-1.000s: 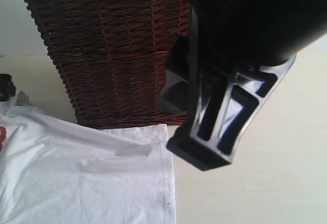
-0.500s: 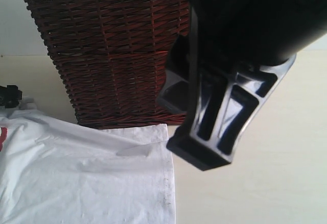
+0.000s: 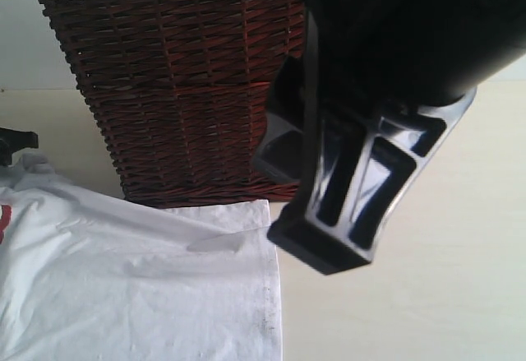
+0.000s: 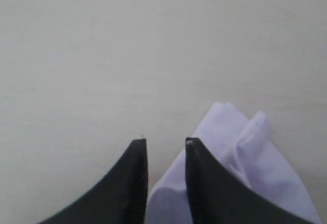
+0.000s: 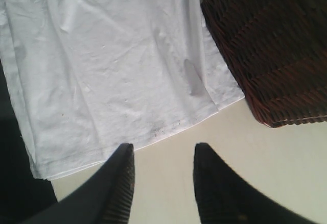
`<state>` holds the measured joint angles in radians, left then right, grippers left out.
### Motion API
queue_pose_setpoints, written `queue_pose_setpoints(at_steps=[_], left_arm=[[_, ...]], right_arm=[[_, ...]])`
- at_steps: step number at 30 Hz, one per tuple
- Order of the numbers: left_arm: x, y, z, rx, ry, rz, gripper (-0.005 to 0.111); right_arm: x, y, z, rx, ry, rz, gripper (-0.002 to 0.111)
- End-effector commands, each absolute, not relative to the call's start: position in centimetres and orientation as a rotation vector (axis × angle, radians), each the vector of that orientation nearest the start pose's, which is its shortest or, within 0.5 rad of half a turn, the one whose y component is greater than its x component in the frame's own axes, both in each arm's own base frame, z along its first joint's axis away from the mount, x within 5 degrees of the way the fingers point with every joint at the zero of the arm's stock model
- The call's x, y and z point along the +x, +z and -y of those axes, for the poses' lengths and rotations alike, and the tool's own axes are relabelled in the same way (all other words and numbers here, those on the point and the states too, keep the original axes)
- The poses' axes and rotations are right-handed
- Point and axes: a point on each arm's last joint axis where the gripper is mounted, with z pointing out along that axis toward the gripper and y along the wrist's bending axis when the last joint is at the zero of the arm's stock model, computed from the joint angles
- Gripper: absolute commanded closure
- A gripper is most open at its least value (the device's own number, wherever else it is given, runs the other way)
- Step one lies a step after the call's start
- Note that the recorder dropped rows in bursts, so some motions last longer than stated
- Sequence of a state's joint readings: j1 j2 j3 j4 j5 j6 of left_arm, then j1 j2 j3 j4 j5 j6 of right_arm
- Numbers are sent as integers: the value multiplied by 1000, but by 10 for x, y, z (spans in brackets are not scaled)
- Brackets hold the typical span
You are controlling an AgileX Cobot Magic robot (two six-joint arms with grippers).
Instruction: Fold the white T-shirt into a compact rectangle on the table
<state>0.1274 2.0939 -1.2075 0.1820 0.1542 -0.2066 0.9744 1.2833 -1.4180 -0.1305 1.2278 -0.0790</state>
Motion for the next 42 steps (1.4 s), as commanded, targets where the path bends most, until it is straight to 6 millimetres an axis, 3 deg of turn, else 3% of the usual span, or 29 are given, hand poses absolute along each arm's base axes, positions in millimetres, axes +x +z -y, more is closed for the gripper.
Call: queue_pose_setpoints(at_steps=[1,4,8,17,22,28,31,37,42], left_arm=[[420,105,-43,-168,50,-2487,95],[422,95,-38,-150,40,-2481,107],[427,86,-38,-139,26,-2433,107],[442,100,-35,-164,-43,-2196,107],[443,108,-35,-159,-47,-2159,91],[441,143,-35,-157,-37,-2119,74],[434,136,-33,-162,-16,-2237,73],[422,96,-31,-136,35,-2490,84],[415,87,-32,-147,55,-2589,107]], right_arm=[[147,405,-196,-1296,168,-2216,71],[147,405,-196,-1296,168,-2216,71],[147,405,-196,-1296,168,-2216,71],[147,405,-196,-1296,168,-2216,71],[148,405,-196,-1296,165,-2215,71],[147,405,-196,-1296,168,-2216,71],[147,405,-196,-1296,168,-2216,71],[147,405,-196,-1296,168,-2216,71],[147,405,-196,-1296,168,-2216,71]])
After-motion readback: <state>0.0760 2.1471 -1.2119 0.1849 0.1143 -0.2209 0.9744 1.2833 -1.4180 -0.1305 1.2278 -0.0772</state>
